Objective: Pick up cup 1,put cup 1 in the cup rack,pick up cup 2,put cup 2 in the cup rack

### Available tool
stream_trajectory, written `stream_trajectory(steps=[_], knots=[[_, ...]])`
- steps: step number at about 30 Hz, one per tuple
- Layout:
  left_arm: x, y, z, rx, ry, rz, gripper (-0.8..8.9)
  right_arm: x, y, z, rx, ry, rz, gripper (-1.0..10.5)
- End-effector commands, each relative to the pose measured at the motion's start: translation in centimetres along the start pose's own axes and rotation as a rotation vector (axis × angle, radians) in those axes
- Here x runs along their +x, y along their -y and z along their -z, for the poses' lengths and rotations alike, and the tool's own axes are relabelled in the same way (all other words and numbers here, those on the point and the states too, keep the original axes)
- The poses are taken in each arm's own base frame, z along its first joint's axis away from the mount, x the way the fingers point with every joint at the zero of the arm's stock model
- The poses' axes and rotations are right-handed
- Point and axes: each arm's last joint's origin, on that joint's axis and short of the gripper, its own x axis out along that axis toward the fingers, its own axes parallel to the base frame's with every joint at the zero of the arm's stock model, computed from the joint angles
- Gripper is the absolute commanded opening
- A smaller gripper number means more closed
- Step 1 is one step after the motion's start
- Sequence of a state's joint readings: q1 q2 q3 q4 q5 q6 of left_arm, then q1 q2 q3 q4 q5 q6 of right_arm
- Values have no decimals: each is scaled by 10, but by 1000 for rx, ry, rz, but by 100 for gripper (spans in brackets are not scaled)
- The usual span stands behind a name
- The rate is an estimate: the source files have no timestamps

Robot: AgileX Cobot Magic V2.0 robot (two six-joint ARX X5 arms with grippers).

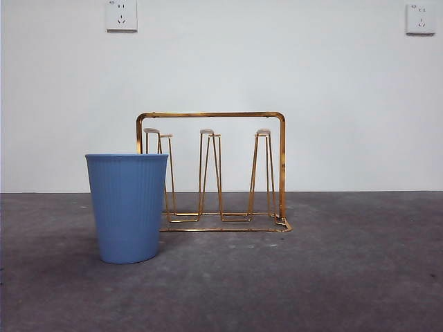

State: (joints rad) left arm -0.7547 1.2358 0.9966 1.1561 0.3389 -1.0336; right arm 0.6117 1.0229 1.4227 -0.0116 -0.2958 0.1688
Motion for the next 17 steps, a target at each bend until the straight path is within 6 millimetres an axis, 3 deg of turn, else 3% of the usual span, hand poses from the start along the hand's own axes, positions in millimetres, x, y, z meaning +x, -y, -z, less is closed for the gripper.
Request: stream_trajectory(steps=[1,7,17], knots=[[1,-7,4,-2,34,6,626,8,-4,6,18,-1,-34,-13],[1,-18,10,-2,59,-7,626,30,-5,24,42,-31,-74,-12],[1,-13,7,31,100,27,625,51,-5,46,51,-91,-90,-12]])
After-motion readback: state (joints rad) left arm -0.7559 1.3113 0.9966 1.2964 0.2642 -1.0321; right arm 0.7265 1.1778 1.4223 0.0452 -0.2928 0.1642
